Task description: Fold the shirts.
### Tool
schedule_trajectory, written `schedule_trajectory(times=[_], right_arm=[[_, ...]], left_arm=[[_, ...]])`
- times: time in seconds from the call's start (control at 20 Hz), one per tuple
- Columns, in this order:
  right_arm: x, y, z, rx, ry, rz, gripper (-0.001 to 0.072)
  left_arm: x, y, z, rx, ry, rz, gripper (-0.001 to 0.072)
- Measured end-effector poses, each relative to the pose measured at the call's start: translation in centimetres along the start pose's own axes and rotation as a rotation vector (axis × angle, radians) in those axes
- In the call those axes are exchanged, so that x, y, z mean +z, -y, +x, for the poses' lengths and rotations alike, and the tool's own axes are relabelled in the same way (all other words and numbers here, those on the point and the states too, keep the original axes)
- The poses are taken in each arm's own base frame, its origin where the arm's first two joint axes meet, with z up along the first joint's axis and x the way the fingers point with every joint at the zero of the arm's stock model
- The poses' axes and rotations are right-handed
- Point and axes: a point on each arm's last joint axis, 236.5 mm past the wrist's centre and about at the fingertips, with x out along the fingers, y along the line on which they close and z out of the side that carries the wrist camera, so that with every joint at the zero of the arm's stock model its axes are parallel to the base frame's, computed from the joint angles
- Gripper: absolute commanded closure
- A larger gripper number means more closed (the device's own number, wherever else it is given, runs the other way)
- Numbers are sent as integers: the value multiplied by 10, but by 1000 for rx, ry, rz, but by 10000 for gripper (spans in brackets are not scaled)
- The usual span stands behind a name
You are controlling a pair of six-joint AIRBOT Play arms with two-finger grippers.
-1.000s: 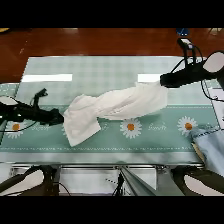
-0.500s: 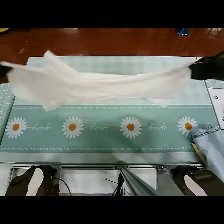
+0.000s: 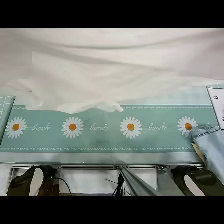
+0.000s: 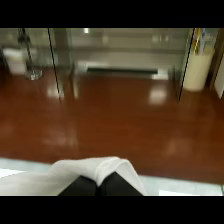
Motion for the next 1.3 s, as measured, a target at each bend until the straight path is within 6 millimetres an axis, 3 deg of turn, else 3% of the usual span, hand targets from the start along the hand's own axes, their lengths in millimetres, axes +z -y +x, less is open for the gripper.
schedule_trajectory(times=[0.15, 0.3, 0.55, 0.65, 0.75, 0.95, 1.15, 1.3], right_arm=[[19, -3, -27, 2, 35, 28, 677], [-1, -4, -43, -1, -70, 48, 677], [-78, -3, -62, -12, -423, 46, 678], [-98, -8, -58, 12, -525, 47, 678], [-122, -13, -42, 41, -641, 49, 678], [-198, -14, 14, 91, -955, 33, 677], [-270, -9, 94, 125, -1139, 31, 678], [-316, -4, 156, 132, -1168, 38, 677]], left_arm=[[36, 28, -30, 3, 94, 89, 682], [36, 35, -49, 54, 66, 138, 681], [-32, 5, -58, 163, -241, 121, 681], [-62, -10, -56, 184, -366, 80, 682], [-91, -26, -48, 187, -481, 22, 682], [-159, -68, -14, 171, -693, -123, 682], [-228, -105, 43, 87, -791, -264, 682], [-272, -114, 88, -1, -819, -325, 681]])
